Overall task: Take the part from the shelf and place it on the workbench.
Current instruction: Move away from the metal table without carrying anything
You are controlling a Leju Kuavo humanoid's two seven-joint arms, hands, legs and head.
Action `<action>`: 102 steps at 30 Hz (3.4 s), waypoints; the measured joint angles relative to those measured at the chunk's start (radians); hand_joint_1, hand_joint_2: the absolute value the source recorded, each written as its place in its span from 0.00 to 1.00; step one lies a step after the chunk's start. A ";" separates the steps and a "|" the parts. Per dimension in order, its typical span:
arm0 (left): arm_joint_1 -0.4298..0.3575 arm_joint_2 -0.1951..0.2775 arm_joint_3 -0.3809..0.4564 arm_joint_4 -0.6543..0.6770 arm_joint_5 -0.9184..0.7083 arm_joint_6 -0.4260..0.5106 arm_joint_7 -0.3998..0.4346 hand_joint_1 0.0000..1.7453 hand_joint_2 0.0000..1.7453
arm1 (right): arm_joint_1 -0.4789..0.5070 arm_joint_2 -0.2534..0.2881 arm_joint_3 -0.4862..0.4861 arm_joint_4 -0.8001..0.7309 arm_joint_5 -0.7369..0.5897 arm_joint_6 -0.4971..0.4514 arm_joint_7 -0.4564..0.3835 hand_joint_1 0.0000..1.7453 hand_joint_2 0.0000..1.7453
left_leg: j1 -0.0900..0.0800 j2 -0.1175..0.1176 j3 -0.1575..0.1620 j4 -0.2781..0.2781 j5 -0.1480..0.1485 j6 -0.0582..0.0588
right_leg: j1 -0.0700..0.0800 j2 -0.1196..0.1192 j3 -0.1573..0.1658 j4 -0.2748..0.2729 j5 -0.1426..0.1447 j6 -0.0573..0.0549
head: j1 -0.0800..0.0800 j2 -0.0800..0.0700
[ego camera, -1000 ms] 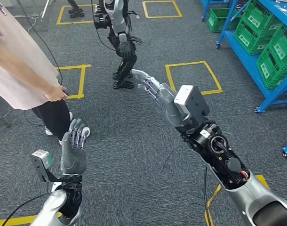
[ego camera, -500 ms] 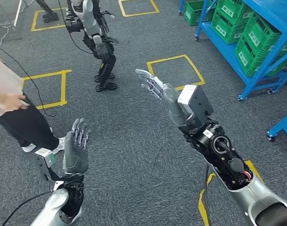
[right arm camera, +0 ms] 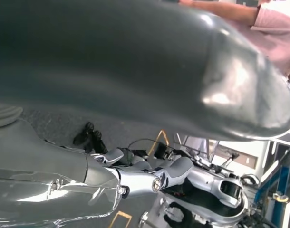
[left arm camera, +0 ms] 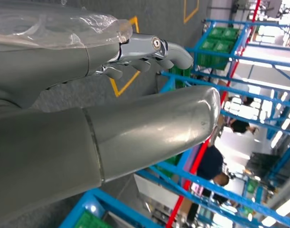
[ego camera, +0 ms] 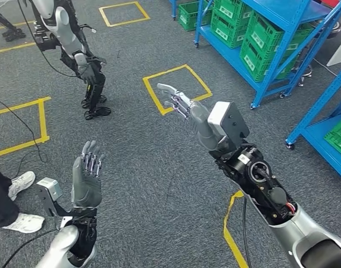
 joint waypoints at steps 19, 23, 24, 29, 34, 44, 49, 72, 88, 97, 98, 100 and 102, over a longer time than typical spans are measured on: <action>-0.003 -0.003 0.000 -0.006 0.000 -0.004 0.007 0.00 0.00 | 0.012 0.001 -0.017 -0.016 0.000 -0.004 0.000 0.00 0.00 | 0.005 0.040 -0.105 0.260 -0.145 -0.044 | -0.003 -0.082 0.020 -0.008 -0.001 -0.029 | 0.001 0.000; -0.001 -0.002 0.000 -0.006 0.000 0.002 0.008 0.00 0.00 | 0.015 0.001 -0.017 -0.016 0.000 -0.004 0.001 0.00 0.00 | 0.001 0.020 -0.114 0.244 -0.091 -0.026 | 0.005 -0.035 0.019 -0.008 0.002 -0.033 | -0.002 0.000; -0.002 -0.001 0.000 -0.006 0.000 0.004 0.008 0.00 0.00 | 0.015 0.001 -0.017 -0.016 0.000 -0.004 0.001 0.00 0.00 | -0.001 -0.002 -0.078 0.164 -0.054 -0.017 | 0.005 -0.025 0.019 -0.008 0.003 -0.032 | -0.002 0.000; -0.002 0.000 0.000 -0.007 0.000 0.009 0.011 0.00 0.00 | 0.016 0.001 -0.017 -0.015 0.000 -0.004 0.001 0.00 0.00 | -0.009 -0.024 -0.005 0.008 -0.005 0.001 | -0.001 0.021 0.008 -0.011 0.011 -0.011 | -0.002 0.000; 0.002 -0.002 0.000 -0.011 -0.003 0.014 0.016 0.00 0.00 | 0.011 0.002 -0.017 -0.014 0.000 -0.003 0.001 0.00 0.00 | -0.003 0.032 0.011 -0.023 0.008 0.012 | 0.001 -0.090 -0.085 0.189 -0.102 0.007 | 0.012 0.000; 0.013 0.002 0.003 -0.015 -0.004 0.017 0.018 0.00 0.00 | 0.006 0.003 -0.015 -0.004 0.000 0.001 -0.001 0.00 0.00 | -0.007 0.125 0.004 0.019 -0.022 -0.026 | -0.007 -0.150 0.018 0.014 -0.021 -0.001 | 0.015 0.000; 0.015 0.004 0.003 -0.022 -0.004 0.017 0.018 0.00 0.00 | 0.002 0.004 -0.014 -0.004 0.000 0.002 -0.002 0.00 0.00 | 0.004 0.049 -0.087 0.222 -0.133 -0.043 | -0.006 -0.100 0.015 0.010 -0.012 -0.027 | 0.000 0.000; 0.026 0.001 0.004 -0.031 -0.006 0.017 0.023 0.00 0.00 | 0.003 0.006 -0.018 -0.004 0.000 0.020 0.008 0.00 0.00 | -0.002 0.101 -0.005 0.014 -0.011 -0.014 | -0.013 -0.154 0.020 0.025 -0.025 0.024 | 0.024 0.000; 0.015 0.006 0.004 -0.032 -0.005 0.016 0.020 0.00 0.00 | -0.003 0.006 -0.017 -0.003 0.000 0.020 0.010 0.00 0.00 | -0.014 -0.031 -0.016 0.027 -0.010 0.010 | -0.001 0.000 0.008 0.009 -0.004 -0.025 | -0.003 0.000; 0.016 0.001 0.004 -0.031 -0.002 0.014 0.013 0.00 0.00 | -0.010 0.006 -0.016 0.003 0.000 0.019 0.006 0.00 0.00 | -0.006 0.060 0.006 -0.022 0.007 0.017 | -0.005 -0.097 -0.116 0.272 -0.135 0.013 | 0.015 0.000; 0.018 0.001 0.004 -0.031 -0.001 0.013 0.013 0.00 0.00 | -0.010 0.006 -0.016 0.004 0.000 0.018 0.007 0.00 0.00 | -0.005 0.070 0.005 -0.019 0.006 0.015 | -0.008 -0.101 -0.111 0.267 -0.122 0.018 | 0.018 0.000; 0.018 0.001 0.004 -0.031 -0.001 0.013 0.013 0.00 0.00 | -0.011 0.006 -0.016 0.005 0.000 0.018 0.006 0.00 0.00 | -0.002 0.089 0.005 -0.008 -0.002 0.007 | -0.013 -0.125 -0.046 0.146 -0.061 0.026 | 0.021 0.000; 0.017 0.001 0.004 -0.031 -0.001 0.013 0.012 0.00 0.00 | -0.012 0.006 -0.016 0.005 -0.002 0.018 0.006 0.00 0.00 | -0.006 0.103 0.001 0.008 -0.011 -0.006 | -0.011 -0.154 0.011 0.036 -0.025 0.022 | 0.025 0.000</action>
